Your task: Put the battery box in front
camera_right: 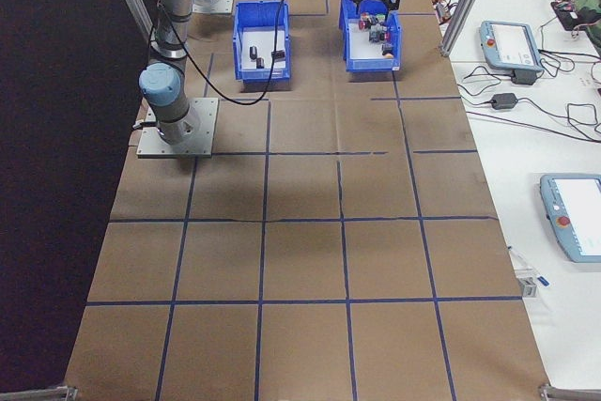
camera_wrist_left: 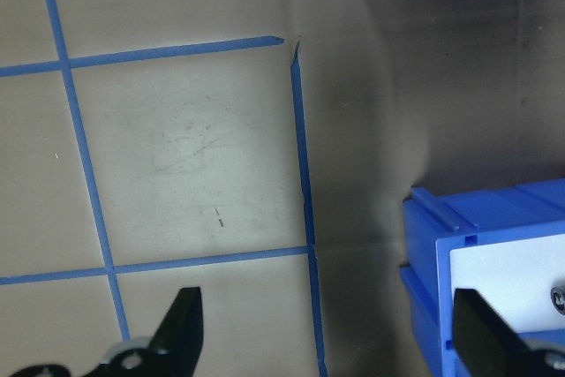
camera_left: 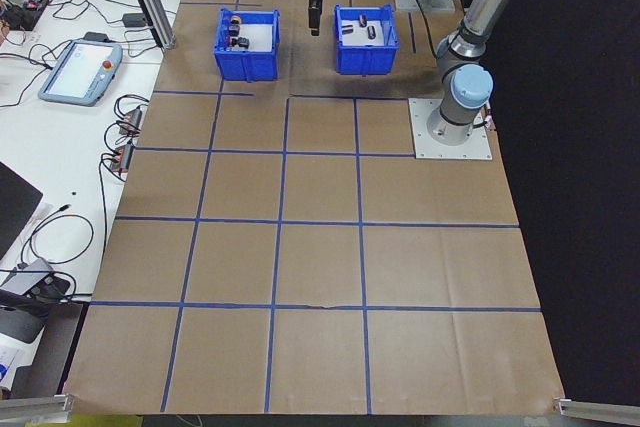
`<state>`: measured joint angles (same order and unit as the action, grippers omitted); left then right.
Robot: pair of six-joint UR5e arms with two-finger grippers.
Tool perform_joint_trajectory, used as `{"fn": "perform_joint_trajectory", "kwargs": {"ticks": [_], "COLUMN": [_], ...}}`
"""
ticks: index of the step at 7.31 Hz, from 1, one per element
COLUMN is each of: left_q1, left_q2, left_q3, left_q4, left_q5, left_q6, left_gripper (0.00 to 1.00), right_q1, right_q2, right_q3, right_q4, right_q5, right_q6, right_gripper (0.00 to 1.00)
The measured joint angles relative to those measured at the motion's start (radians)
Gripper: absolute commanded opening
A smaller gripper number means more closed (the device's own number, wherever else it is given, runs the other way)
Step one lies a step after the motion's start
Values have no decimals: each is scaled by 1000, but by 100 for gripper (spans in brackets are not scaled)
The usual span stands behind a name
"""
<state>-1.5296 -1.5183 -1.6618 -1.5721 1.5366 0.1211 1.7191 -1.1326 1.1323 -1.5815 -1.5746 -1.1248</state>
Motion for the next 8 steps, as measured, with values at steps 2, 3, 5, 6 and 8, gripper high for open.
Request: {"fn": "perform_joint_trajectory", "kwargs": {"ticks": [2, 3, 5, 6, 8], "left_q1": [-3, -6, -16, -17, -24], "left_q2": [-61, -72, -15, 43, 191], "left_q3": [51, 56, 19, -23, -157], "left_q4": [-1, 0, -8, -16, -15], "left_q5": [-1, -4, 2, 11, 9], "left_q6": [-12, -46, -268, -401, -742], "left_gripper": [100, 99, 98, 98, 98], "right_q1": [68, 84, 93, 95, 128], "right_q2": [35, 46, 56, 57, 71], "right_q3": [-10, -10, -11, -11, -11], "right_q4": [-27, -35, -39, -40, -48], "right_q5": [0, 0, -1, -1, -3], "right_q6": [-12, -13, -13, -12, -5], "right_gripper": [100, 100, 100, 100, 100]}}
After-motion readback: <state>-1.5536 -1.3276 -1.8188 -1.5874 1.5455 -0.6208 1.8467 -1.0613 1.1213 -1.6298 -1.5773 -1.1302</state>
